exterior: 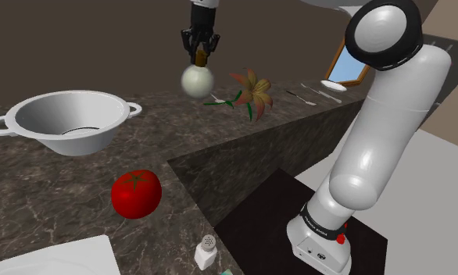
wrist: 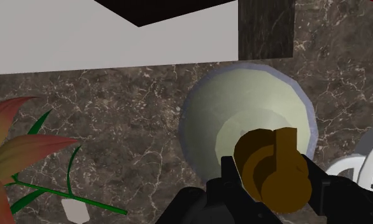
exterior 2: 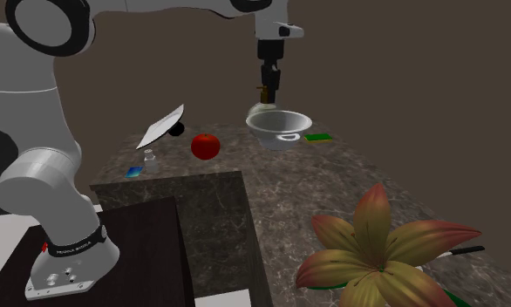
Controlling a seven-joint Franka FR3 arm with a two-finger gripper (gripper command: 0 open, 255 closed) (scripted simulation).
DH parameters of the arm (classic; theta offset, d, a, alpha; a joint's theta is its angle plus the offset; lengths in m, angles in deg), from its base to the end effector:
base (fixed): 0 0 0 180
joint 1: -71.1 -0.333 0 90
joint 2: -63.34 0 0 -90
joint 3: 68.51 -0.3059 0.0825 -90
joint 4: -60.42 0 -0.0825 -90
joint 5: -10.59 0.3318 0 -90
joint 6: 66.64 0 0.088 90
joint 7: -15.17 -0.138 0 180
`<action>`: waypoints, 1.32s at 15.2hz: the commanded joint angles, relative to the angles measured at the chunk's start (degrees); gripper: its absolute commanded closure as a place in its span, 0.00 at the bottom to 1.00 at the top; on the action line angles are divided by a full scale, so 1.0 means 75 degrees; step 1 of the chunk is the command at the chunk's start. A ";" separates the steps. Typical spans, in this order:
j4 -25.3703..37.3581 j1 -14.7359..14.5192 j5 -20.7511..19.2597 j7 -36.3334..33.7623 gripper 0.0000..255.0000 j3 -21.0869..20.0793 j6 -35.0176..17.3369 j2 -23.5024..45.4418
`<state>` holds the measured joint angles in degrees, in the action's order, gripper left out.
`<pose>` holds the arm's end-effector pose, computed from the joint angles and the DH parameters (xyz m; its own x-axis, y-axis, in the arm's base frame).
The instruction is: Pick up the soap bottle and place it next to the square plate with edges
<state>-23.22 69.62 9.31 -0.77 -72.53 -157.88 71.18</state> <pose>0.5426 0.0467 0.5605 0.9834 -0.1813 -0.0002 -0.1813 -0.9833 0.0133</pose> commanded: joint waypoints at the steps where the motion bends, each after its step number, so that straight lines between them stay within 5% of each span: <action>1: 0.0267 0.0001 -0.0003 0.0007 1.00 0.0002 0.0222 0.0043; 4: 0.0727 -0.0006 -0.0011 0.0007 1.00 -0.0001 0.0574 0.0152; 11: -0.1318 -0.0439 0.0131 -0.0836 1.00 -0.0396 0.0170 -0.1485; 20: -0.2972 -0.1012 0.0505 -0.2034 1.00 -0.1082 0.0074 -0.3069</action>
<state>-44.81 62.58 12.77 -14.67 -79.86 -157.41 49.01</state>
